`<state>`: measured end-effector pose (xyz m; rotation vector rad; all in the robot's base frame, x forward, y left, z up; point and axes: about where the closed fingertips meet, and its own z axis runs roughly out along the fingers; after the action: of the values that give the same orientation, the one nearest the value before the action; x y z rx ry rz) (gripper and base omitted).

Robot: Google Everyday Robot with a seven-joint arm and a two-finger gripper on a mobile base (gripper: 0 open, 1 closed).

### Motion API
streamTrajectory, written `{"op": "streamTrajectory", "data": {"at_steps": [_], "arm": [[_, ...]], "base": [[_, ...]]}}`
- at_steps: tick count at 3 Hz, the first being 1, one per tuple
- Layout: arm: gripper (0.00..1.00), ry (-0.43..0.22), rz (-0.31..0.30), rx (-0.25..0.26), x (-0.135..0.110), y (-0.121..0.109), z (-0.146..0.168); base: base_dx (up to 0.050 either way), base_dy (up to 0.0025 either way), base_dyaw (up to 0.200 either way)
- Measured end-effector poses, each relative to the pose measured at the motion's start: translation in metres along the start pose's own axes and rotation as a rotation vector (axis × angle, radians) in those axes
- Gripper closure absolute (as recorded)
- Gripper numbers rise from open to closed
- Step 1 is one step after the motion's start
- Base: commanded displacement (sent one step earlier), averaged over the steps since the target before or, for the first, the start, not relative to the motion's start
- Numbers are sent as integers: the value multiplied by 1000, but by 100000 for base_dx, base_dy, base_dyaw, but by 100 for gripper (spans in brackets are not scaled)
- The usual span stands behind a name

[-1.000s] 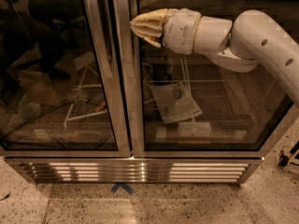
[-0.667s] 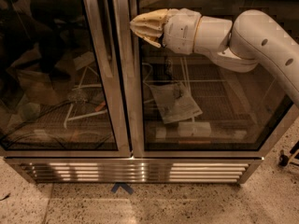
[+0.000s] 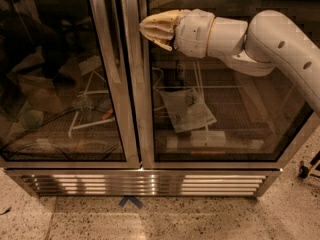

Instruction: Pick orange can from top drawer and place on counter

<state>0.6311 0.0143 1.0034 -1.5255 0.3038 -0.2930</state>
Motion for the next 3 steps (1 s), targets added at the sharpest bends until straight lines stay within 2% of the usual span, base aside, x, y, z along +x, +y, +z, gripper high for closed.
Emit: {"op": "streamTrajectory", "data": {"at_steps": [3], "arm": [[100, 44, -3, 1, 10, 3, 11]], "base": [[0, 0, 0]]}}
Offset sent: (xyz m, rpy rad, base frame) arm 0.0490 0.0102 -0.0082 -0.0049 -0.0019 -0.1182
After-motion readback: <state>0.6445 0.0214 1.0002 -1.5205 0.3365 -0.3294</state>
